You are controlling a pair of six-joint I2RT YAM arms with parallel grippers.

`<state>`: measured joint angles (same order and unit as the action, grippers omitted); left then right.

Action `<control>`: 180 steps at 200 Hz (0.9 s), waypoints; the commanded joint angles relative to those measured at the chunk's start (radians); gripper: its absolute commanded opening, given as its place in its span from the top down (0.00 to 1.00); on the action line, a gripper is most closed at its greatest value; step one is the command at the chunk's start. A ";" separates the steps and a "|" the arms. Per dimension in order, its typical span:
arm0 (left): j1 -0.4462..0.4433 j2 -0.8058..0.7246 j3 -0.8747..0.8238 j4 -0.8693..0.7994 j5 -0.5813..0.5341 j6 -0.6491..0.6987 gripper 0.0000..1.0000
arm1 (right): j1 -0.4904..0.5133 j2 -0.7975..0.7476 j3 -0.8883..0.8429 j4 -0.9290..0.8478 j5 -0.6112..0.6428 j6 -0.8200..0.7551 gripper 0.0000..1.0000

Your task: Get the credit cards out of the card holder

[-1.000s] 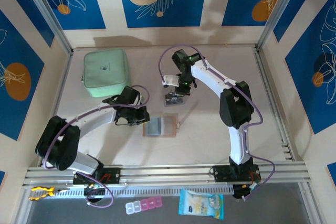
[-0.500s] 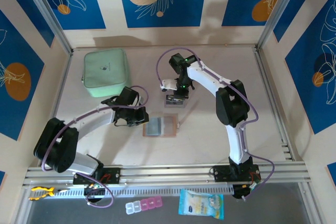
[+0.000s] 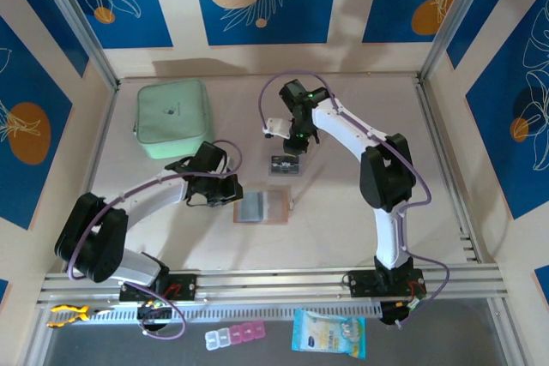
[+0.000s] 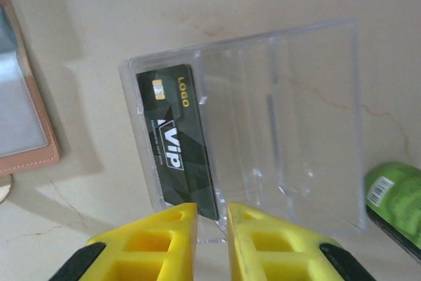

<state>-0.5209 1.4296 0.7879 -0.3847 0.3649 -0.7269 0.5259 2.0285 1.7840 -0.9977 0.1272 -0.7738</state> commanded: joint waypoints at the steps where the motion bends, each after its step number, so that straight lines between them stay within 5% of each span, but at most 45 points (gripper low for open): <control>1: 0.011 0.014 0.010 -0.004 0.006 0.001 0.90 | -0.010 -0.059 -0.027 0.047 -0.033 0.149 0.80; 113: 0.010 0.040 0.007 -0.007 0.000 0.033 0.90 | 0.040 -0.345 -0.461 0.405 -0.272 1.271 0.85; 159: 0.011 0.029 -0.016 -0.014 -0.010 0.045 0.91 | 0.147 -0.356 -0.568 0.479 -0.340 1.430 0.90; 180: 0.011 0.023 -0.031 -0.013 -0.011 0.044 0.91 | 0.192 -0.344 -0.600 0.514 -0.345 1.468 0.85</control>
<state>-0.5209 1.4635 0.7822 -0.3817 0.3641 -0.7006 0.6735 1.6920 1.2156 -0.5484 -0.1631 0.5823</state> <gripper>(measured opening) 0.091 0.134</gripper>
